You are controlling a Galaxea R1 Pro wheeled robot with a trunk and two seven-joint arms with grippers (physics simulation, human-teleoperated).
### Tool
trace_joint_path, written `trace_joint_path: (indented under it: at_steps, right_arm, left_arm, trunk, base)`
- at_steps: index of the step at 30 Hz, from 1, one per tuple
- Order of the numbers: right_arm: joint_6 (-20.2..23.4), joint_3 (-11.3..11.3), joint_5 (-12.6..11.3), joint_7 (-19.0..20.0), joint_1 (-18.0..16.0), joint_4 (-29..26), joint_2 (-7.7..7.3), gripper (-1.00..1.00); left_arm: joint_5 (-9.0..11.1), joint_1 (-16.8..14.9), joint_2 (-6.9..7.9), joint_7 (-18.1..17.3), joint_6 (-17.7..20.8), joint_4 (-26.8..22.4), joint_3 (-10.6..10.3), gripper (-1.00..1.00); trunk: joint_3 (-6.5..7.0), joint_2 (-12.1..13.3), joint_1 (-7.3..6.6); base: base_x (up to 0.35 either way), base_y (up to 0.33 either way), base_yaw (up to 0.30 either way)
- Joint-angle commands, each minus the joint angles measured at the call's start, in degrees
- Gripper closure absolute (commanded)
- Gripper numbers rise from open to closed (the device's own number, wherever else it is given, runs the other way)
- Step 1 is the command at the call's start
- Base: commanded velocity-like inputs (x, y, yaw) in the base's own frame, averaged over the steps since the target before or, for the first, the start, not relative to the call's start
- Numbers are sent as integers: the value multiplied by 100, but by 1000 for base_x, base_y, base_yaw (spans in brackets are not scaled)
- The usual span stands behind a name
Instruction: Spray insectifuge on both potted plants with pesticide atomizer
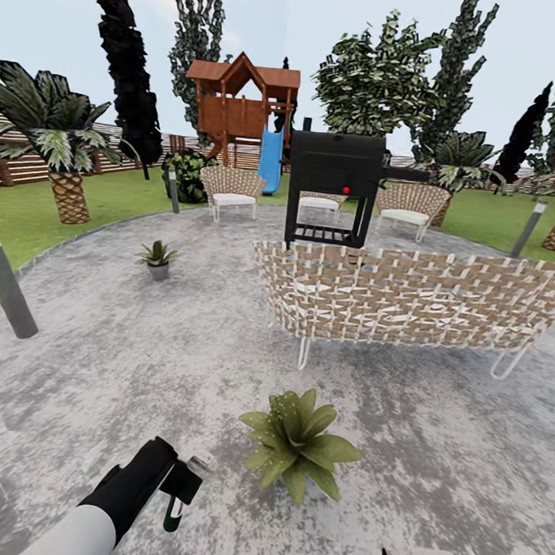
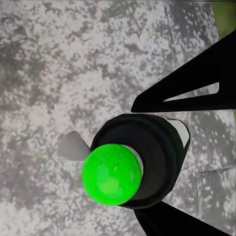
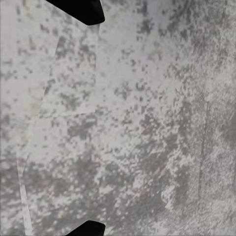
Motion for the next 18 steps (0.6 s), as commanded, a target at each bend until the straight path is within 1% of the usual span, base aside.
trace_joint_path:
  at_steps: [1,3,7,9,18]
  right_arm:
    - [-19,-31,60,-31,-4,9,-2,-100]
    - [-19,-31,60,-31,-4,9,-2,-100]
    - [-19,-31,60,-31,-4,9,-2,-100]
    - [-19,-30,60,-31,-4,9,-2,-100]
    - [-19,-23,60,-31,-4,9,-2,-100]
  left_arm:
    - [-61,-1,-2,-47,13,-8,9,100]
    - [-66,-2,-9,-44,13,-8,23,100]
    - [-67,-2,-3,-48,7,-8,40,100]
    - [-67,-2,-8,-48,11,-8,44,100]
    - [-58,-2,-11,-48,7,-16,46,100]
  trunk:
    - [-5,-2,-1]
    - [-5,-2,-1]
    - [-5,-2,-1]
    - [-5,-2,-1]
    - [-5,-2,-1]
  base:
    - [0,-18,31]
    - [0,-151,12]
    - [0,-251,3]
    - [0,-267,102]
    - [-1,-271,262]
